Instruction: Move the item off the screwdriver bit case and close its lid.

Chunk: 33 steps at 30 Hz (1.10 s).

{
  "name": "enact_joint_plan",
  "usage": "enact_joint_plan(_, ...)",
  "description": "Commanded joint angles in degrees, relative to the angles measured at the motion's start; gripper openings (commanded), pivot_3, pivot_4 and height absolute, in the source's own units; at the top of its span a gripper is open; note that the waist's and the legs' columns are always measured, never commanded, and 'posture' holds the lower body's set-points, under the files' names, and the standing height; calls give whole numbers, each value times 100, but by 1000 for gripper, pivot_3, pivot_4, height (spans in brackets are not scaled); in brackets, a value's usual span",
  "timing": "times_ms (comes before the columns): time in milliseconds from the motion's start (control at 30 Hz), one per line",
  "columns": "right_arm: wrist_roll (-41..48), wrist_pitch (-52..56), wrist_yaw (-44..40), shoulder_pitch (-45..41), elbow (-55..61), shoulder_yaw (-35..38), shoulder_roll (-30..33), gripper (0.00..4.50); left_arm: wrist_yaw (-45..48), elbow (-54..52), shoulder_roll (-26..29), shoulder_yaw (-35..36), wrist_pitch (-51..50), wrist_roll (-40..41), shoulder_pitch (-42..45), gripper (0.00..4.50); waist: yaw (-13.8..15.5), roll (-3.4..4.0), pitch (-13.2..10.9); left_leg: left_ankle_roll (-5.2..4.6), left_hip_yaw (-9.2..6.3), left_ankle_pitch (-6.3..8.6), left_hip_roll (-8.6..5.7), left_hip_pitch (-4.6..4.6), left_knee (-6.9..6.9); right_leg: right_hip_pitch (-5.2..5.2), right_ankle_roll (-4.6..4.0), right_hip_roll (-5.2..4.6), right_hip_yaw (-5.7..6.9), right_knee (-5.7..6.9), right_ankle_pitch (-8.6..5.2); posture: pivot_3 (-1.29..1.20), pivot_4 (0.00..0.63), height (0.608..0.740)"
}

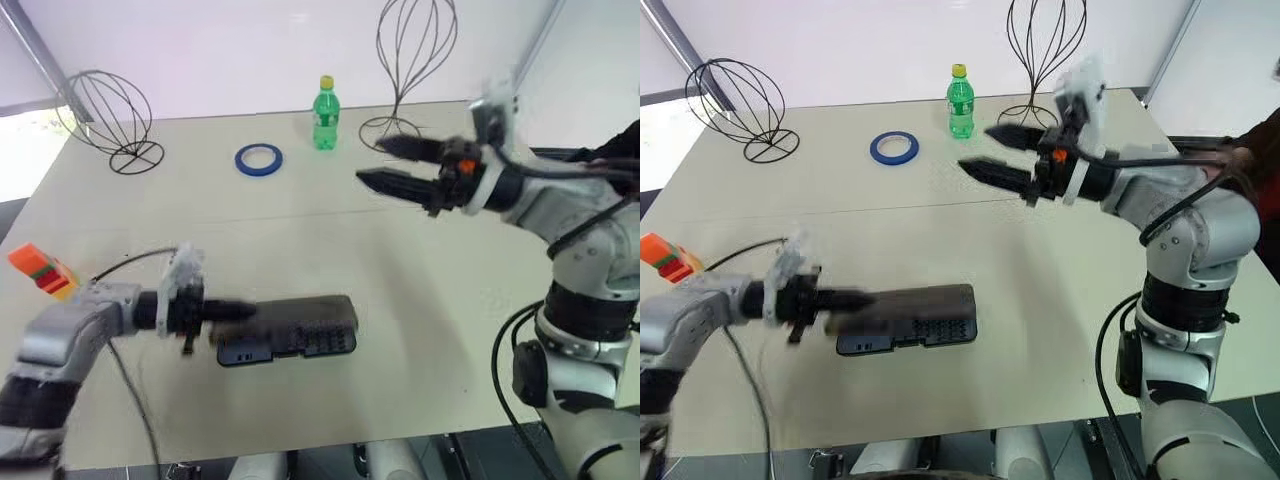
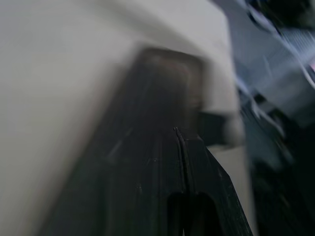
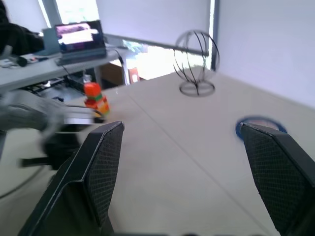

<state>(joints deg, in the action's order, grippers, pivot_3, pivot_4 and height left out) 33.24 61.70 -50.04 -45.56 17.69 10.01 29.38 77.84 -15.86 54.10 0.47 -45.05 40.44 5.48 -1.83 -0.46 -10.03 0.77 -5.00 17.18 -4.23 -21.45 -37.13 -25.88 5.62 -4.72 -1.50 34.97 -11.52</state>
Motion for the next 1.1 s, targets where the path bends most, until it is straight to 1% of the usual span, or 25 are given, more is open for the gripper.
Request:
enact_joint_plan(33, -127, -333, 93, 153, 414, -556, 175, 3901, -76, -7, 51, 325, 0, 164, 207, 0, 63, 8, -12, 0, 0, -1, 0, -3, -3, -4, 0, 0, 1, 4, 1, 0, 150, 740)
enact_joint_plan(133, -303, -530, 143, 433, 687, -1119, 319, 3901, -678, 583, -293, 755, -272, 464, 1049, 0, 153, 7, -20, 5, -23, -5, 5, -4, -26, 13, 0, 7, 29, 10, 1, 0, 150, 740)
enact_joint_plan(200, -408, -583, 278, 735, 1023, -1703, 221, 3901, -1148, 1109, -582, 1051, -256, 523, 1784, 0, 157, 5, -19, 4, -32, -5, 5, -1, -47, 31, 3, 16, 43, 8, 1, 0, 150, 740)
enact_joint_plan(267, -205, -458, 582, 1104, 1155, -1941, -270, 3901, -1485, 1504, -843, 1151, -152, 438, 2299, 0, 118, -16, -14, 3, -38, -4, 3, 1, -61, 42, 5, 20, 49, 8, 1, 0, 150, 740)
enact_joint_plan(333, -246, -413, 931, 1382, 1063, -2087, -631, 3901, -1696, 1791, -1059, 997, 65, 143, 2576, 0, 61, -13, -15, 1, -31, -2, 1, 4, -65, 42, 6, 17, 41, 12, 2, 0, 150, 740)
enact_joint_plan(367, -378, -482, 1040, 1488, 1054, -2242, -695, 3694, -1770, 1929, -1156, 884, 184, -16, 2672, 0, 58, -11, -16, 1, -19, -2, -3, 5, -65, 34, 6, 16, 25, 17, 2, 0, 150, 740)
enact_joint_plan(433, -500, -495, 1234, 1655, 1210, -2562, -798, 3141, -1795, 2286, -1362, 559, 556, -430, 2814, 0, 71, -13, -16, 9, -11, -6, -6, 3, -67, 28, 6, 15, 17, 19, 2, 0, 150, 740)
enact_joint_plan(500, -483, -413, 1405, 1723, 1367, -2772, -928, 2145, -1655, 2658, -1528, 186, 920, -826, 2907, 0, 101, -14, -15, 10, -12, -6, -7, 0, -70, 28, 6, 16, 19, 18, 3, 0, 150, 740)
enact_joint_plan(567, -418, -89, 1629, 1693, 1479, -2994, -1122, 1078, -1449, 3179, -1655, -285, 1378, -1343, 3023, 0, 107, -14, -15, 1, -15, -1, -6, -1, -71, 29, 6, 18, 21, 18, 3, 0, 150, 740)
enact_joint_plan(633, -269, 333, 1790, 1711, 1774, -3115, -1188, 15, -1140, 3553, -1777, -654, 1691, -1670, 3193, 0, 109, -15, -15, 1, -17, -1, -6, -1, -72, 29, 6, 19, 23, 19, 3, 0, 150, 740)
enact_joint_plan(733, 18, 871, 1970, 1969, 2253, -3023, -1173, 15, -790, 4119, -2060, -1020, 2119, -2038, 3541, 0, 130, -19, -14, -1, -23, 0, -8, -8, -77, 31, 6, 16, 28, 18, 3, 0, 150, 740)
enact_joint_plan(867, 130, 1353, 2367, 2245, 2600, -2927, -1227, 15, -288, 4893, -2361, -1489, 2883, -2606, 3915, 0, 121, -21, -13, -10, -22, 5, -11, -8, -84, 36, 9, 14, 29, 15, 5, 0, 150, 740)
enact_joint_plan(967, 69, 1468, 2543, 2374, 2775, -3046, -1096, 15, -13, 5284, -2543, -1587, 3150, -2805, 4150, 0, 105, -22, -13, -11, -20, 5, -10, -6, -84, 36, 10, 16, 29, 17, 5, 0, 150, 740)
enact_joint_plan(1100, -125, 1378, 2753, 2508, 2827, -3404, -876, 15, 298, 5507, -2613, -1656, 3301, -3006, 4316, 0, 84, -22, -14, -12, -20, 6, -6, -6, -84, 35, 10, 21, 29, 18, 5, 0, 150, 740)
